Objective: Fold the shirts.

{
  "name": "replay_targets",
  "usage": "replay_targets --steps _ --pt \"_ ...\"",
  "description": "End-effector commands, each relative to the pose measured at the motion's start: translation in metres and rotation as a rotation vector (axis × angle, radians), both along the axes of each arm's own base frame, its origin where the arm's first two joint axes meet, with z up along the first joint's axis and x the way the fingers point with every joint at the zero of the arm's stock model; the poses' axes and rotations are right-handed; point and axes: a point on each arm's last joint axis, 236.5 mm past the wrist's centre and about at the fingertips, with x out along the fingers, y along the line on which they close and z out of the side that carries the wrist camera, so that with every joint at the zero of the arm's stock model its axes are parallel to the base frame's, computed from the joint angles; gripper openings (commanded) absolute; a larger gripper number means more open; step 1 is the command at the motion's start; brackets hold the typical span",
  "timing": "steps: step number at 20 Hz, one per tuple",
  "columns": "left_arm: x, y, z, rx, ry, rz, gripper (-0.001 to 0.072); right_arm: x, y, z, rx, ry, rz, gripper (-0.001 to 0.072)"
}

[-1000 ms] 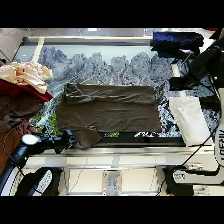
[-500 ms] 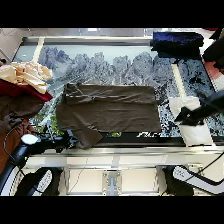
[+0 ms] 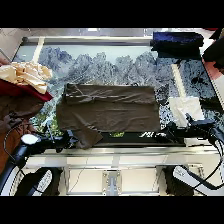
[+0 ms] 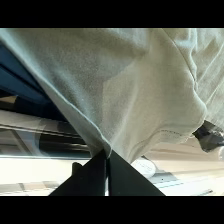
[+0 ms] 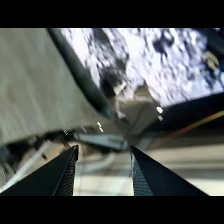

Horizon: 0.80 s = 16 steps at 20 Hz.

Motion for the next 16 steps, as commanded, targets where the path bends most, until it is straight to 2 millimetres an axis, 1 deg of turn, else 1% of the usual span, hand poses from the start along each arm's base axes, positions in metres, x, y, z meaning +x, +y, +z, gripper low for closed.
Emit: replay_targets --steps 1,2,3,4,8,11,12,13,14,15,16 --pt "0.000 0.000 0.000 0.003 -0.007 -0.009 0.0010 0.014 -0.009 -0.006 -0.035 -0.045 -0.079 0.0379" --pt "0.000 0.000 0.000 0.003 -0.007 -0.009 0.0010 0.016 -0.010 -0.006 -0.036 -0.050 -0.086 0.0368" --pt "0.000 0.000 0.000 0.004 -0.007 -0.008 0.0010 0.018 -0.010 -0.006 -0.036 -0.054 -0.093 0.0320" --pt "0.001 0.001 0.000 0.006 -0.010 -0.005 0.0010 0.019 -0.011 -0.006 -0.034 -0.054 -0.097 0.0312" --pt "0.004 0.003 -0.001 0.015 -0.019 0.004 0.0010 0.017 -0.005 -0.014 -0.013 -0.025 -0.091 0.0312" --pt "0.004 0.003 -0.001 0.015 -0.019 0.005 0.0010 0.020 0.007 -0.021 -0.039 -0.031 -0.034 0.0310" --pt "0.004 0.003 -0.001 0.015 -0.020 0.005 0.0010 0.024 0.011 -0.020 -0.049 -0.041 -0.020 0.0259" --pt "0.004 0.003 -0.001 0.015 -0.019 0.004 0.0010 0.027 0.017 -0.017 -0.043 -0.050 0.000 0.0051" --pt "0.005 0.003 0.000 0.014 -0.023 0.001 0.0009 0.030 0.023 -0.010 -0.031 -0.061 0.034 0.0015" --pt "0.008 0.002 0.006 0.013 -0.038 -0.014 0.0010 0.032 0.028 0.002 -0.015 -0.077 0.075 0.0016" --pt "0.012 0.001 0.016 0.009 -0.067 -0.039 0.0009 0.034 0.032 0.017 -0.001 -0.105 0.124 0.0016"
